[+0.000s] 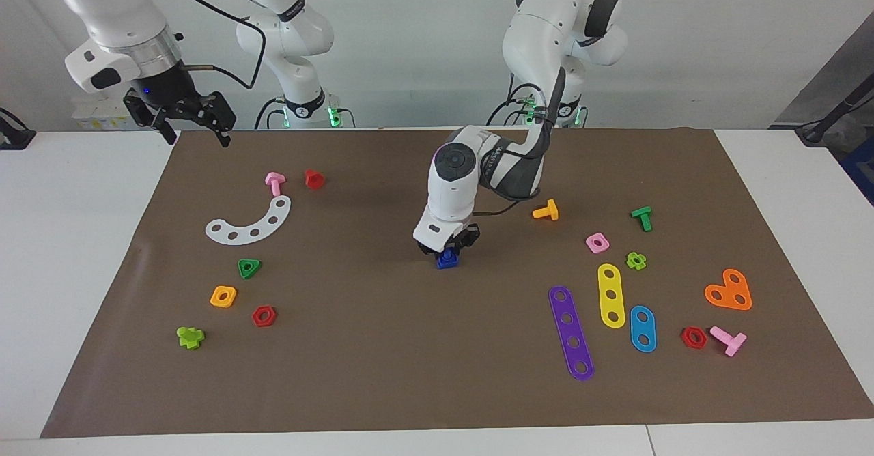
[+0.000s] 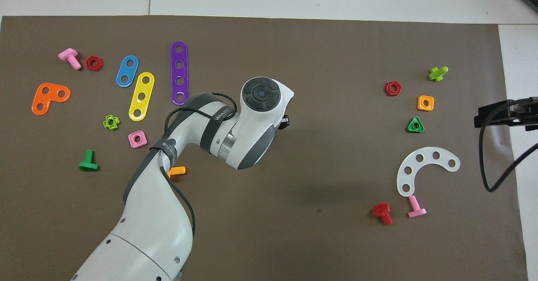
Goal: Unscrew and place screws in storage area
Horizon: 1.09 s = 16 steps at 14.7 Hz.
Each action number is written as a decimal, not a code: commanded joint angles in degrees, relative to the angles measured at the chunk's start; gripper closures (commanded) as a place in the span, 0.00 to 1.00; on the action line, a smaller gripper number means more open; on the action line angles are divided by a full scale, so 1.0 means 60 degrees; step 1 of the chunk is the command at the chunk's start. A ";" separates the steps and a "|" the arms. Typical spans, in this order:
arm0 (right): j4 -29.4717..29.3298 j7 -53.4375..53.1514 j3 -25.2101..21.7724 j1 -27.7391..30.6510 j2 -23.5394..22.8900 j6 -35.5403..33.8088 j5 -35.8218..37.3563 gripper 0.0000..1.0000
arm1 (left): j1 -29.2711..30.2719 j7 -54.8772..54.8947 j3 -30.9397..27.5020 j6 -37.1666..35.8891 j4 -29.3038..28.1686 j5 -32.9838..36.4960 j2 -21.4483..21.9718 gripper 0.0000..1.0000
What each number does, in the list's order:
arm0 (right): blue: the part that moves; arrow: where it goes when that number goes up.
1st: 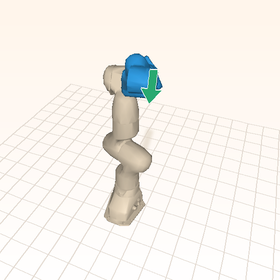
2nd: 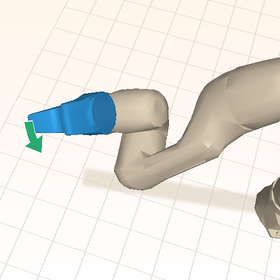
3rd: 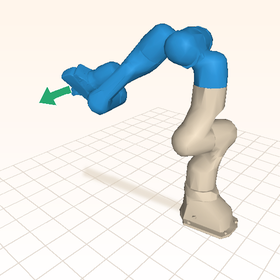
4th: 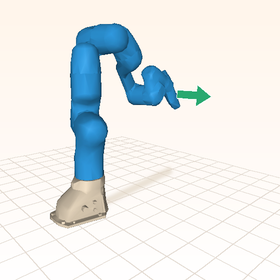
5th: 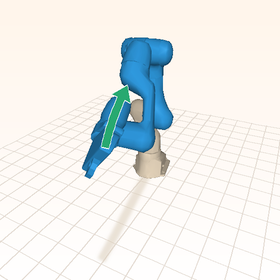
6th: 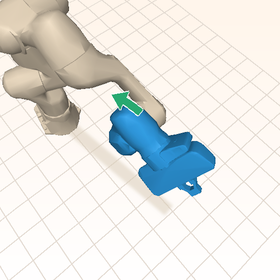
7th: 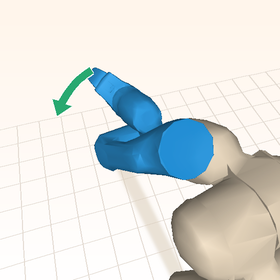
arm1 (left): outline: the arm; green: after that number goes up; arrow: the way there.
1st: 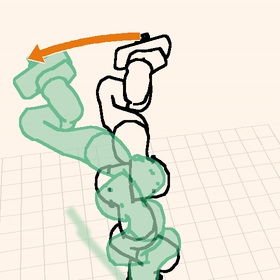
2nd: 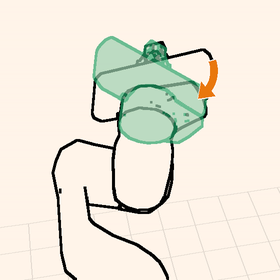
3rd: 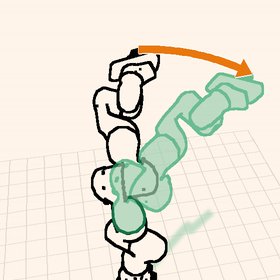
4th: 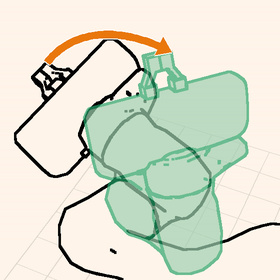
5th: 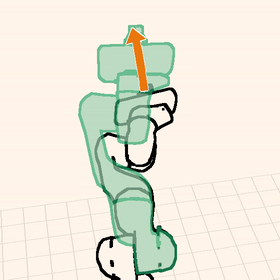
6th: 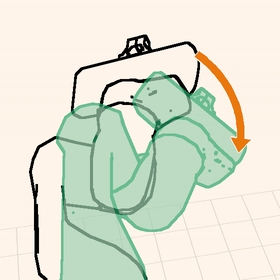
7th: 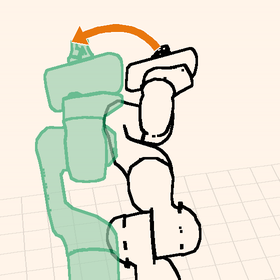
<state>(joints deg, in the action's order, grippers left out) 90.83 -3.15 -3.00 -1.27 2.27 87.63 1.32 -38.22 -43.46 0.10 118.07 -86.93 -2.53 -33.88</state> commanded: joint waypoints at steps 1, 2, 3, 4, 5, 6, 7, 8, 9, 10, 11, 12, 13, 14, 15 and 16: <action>0.0198 -0.0046 0.0045 0.0021 0.0193 0.0044 -0.0030 0.00 | -0.0090 -0.0081 -0.0162 -0.0678 0.0365 -0.0150 0.0051 0.54; 0.0198 -0.0046 0.0045 0.0021 0.0193 0.0044 -0.0030 0.00 | -0.0061 -0.0095 -0.0162 -0.0723 0.0439 -0.0165 0.0051 0.54; 0.0198 -0.0046 0.0045 0.0021 0.0193 0.0044 -0.0030 0.00 | -0.0046 -0.0096 -0.0148 -0.0738 0.0498 -0.0179 0.0051 0.54; 0.0198 -0.0046 0.0045 0.0021 0.0193 0.0044 -0.0030 0.00 | -0.0031 -0.0096 -0.0162 -0.0738 0.0527 -0.0266 0.0065 0.54; 0.0198 -0.0032 0.0045 0.0021 0.0193 0.0044 -0.0030 0.00 | -0.0031 -0.0096 -0.0191 -0.0767 0.0571 -0.0325 0.0066 0.55; 0.0198 -0.0046 0.0045 0.0021 0.0193 0.0044 -0.0030 0.00 | -0.0031 -0.0096 -0.0192 -0.0883 0.0659 -0.0340 0.0066 0.55; 0.0198 -0.0046 0.0045 0.0021 0.0193 0.0044 -0.0030 0.00 | -0.0002 -0.0081 -0.0192 -0.1073 0.0805 -0.0341 0.0066 0.55; 0.0198 -0.0032 0.0045 0.0021 0.0193 0.0044 -0.0030 0.00 | -0.0002 -0.0081 -0.0206 -0.1278 0.0937 -0.0355 0.0080 0.55; 0.0198 -0.0031 0.0045 0.0021 0.0193 0.0044 -0.0030 0.00 | 0.0027 -0.0066 -0.0221 -0.1483 0.1054 -0.0355 0.0095 0.55; 0.0198 -0.0046 0.0060 0.0021 0.0193 0.0044 -0.0030 0.00 | 0.0100 -0.0052 -0.0221 -0.1630 0.1186 -0.0370 0.0124 0.55; 0.0198 -0.0090 0.0045 0.0021 0.0193 0.0073 -0.0030 0.00 | 0.0188 -0.0052 -0.0206 -0.1805 0.1303 -0.0399 0.0139 0.55; 0.0198 -0.0032 0.0045 0.0108 0.0193 0.0059 -0.0030 0.00 | 0.0261 -0.0037 -0.0221 -0.1952 0.1464 -0.0399 0.0139 0.55; 0.0198 -0.0060 0.0016 0.0124 0.0207 0.0059 -0.0030 0.00 | 0.0334 0.0007 -0.0250 -0.2084 0.1552 -0.0385 0.0139 0.56; 0.0198 -0.0032 0.0030 0.0124 0.0222 0.0044 -0.0030 0.00 | 0.0509 0.0080 -0.0250 -0.2129 0.1553 -0.0356 0.0153 0.56; 0.0198 -0.0046 0.0030 0.0066 0.0222 0.0044 -0.0030 0.00 | 0.0685 0.0283 -0.0250 -0.2129 0.1539 -0.0326 0.0168 0.57; 0.0198 -0.0032 0.0045 0.0022 0.0222 0.0044 -0.0030 0.00 | 0.0904 0.0720 -0.0250 -0.2144 0.1524 -0.0311 0.0197 0.57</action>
<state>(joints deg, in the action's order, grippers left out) 90.83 -3.15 -3.06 -1.14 2.37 87.63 1.32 -35.21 -42.51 -1.43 106.93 -78.13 -3.72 -33.19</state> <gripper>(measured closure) 0.000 0.524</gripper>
